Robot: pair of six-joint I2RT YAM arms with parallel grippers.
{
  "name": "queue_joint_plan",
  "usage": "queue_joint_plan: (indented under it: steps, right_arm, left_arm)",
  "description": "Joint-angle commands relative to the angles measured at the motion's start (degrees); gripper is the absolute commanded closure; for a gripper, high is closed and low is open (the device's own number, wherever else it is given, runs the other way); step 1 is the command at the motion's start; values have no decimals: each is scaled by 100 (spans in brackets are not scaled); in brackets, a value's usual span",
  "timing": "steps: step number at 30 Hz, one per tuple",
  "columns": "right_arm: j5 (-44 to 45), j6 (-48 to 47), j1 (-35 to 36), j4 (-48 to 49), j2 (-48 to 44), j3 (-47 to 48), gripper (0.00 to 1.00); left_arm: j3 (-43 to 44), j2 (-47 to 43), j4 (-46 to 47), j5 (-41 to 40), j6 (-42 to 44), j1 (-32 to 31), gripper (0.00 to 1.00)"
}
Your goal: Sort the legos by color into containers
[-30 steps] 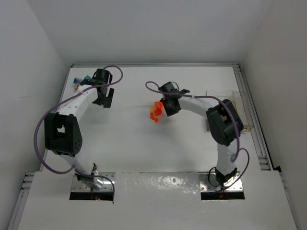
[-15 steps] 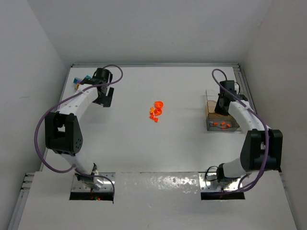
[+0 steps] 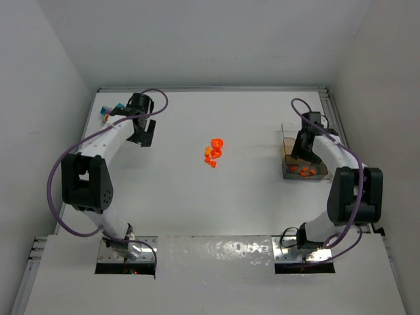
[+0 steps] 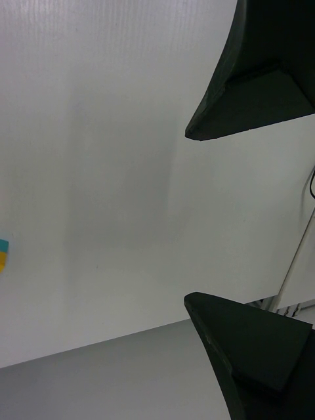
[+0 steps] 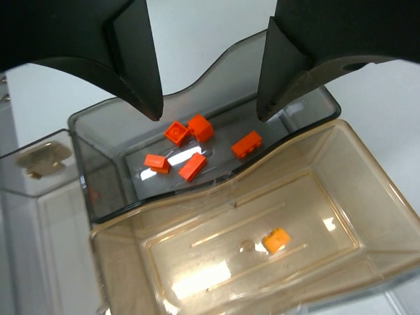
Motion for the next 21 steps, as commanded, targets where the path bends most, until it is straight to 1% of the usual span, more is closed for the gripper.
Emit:
queue_joint_plan:
  steps: [1,2,3,4,5,6,7,8,9,11,12,13,14,15,16,17,19,21]
  right_arm:
    - [412,-297,17,-58,-253,457,42]
    - [457,-367,17,-145,-288,518,46]
    - [344,-498,43,-181,-340,614,56]
    - [195,-595,87,-190,-393,763,72]
    - [46,-718,175,-77,-446,808,98]
    - [148,-1024,654,55,-559,809,100]
    - [384,-1218,1024,378,-595,765,100]
    - [552,-1707,1385,521,-578,730,99]
    - [519,-1895,2110,618,-526,730,91]
    - [82,-1968,2669,672,-184,826,69]
    - [-312,-1863,2993,680,-61,931,53]
    - [-995,-1740,3127,872,158,932,49]
    - [-1176,-1408,3398,1048,238,897,46]
    - [-1265,-1248,3549,1258,309,792,42]
    - [-1318,-1151,3724,1547,397,765,40]
    - [-1310,-1106,4031,1611,641,782,37]
    - [-1187,-966,4253,1586,941,1001,36]
    - [-1143,-422,4350,1498,1389,1325,36]
  left_arm:
    - [200,-93,5,-61,7,-25,0]
    - [209,-93,5,-52,-1,-25,0]
    - [218,-93,-4,-61,7,-25,0]
    - [227,-85,5,-61,-1,-25,0]
    - [235,-76,-4,-61,-1,-25,0]
    - [253,-58,5,-70,-10,-25,0]
    - [262,-32,5,-70,-19,-25,0]
    - [288,-14,13,-70,-28,-25,0]
    - [314,55,-30,-87,-63,-25,0]
    - [419,126,-100,-105,-89,-25,0]
    - [446,170,-135,-149,-115,-25,0]
    - [464,162,-153,-166,-124,-25,0]
    - [464,153,-153,-201,-124,-25,0]
    - [464,135,-145,-202,-124,-25,0]
    - [447,100,-145,-193,-116,-25,0]
    - [412,91,-136,-202,-124,-25,0]
    - [367,91,-118,-202,-142,-34,0]
    - [332,109,-118,-219,-160,-34,0]
